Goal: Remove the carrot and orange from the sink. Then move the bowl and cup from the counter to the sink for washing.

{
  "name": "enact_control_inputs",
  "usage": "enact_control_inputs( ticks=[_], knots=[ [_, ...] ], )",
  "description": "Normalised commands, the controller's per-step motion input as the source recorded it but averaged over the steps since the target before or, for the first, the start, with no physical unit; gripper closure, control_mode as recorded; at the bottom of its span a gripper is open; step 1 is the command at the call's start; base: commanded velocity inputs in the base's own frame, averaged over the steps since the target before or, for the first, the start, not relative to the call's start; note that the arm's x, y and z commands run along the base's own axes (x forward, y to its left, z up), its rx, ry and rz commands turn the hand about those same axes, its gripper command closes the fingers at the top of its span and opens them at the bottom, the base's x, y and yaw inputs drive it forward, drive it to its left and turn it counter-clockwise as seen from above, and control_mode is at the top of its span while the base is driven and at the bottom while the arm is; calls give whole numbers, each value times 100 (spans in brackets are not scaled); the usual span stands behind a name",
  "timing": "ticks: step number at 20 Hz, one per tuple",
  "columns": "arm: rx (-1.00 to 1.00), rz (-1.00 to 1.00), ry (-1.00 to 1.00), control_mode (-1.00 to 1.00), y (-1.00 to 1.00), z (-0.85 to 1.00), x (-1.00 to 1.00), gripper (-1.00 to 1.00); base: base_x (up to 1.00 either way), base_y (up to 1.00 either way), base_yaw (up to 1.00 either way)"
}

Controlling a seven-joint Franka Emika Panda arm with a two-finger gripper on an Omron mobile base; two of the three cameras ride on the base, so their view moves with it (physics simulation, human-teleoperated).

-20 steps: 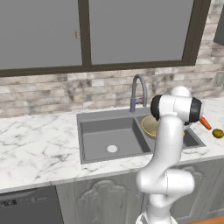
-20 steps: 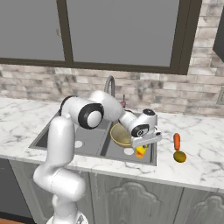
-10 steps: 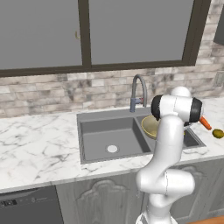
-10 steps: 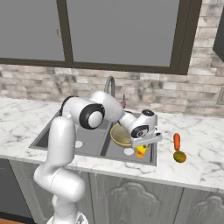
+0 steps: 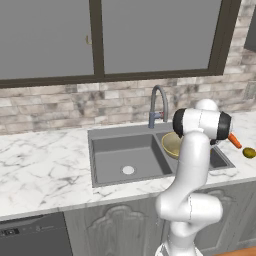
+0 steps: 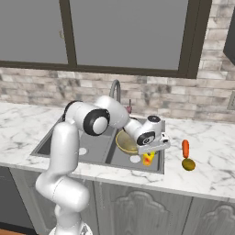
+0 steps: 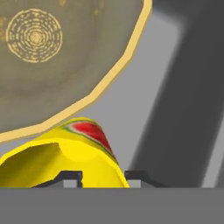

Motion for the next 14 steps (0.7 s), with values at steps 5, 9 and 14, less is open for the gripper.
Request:
enact_control_inputs(
  ticks=[5, 9, 14],
  knots=[
    [0, 0, 0, -100, -1, 13, 0, -100, 0, 0, 0],
    [0, 0, 0, -100, 0, 27, 0, -100, 0, 0, 0],
    [0, 0, 0, -100, 0, 33, 1, -100, 0, 0, 0]
  ],
)
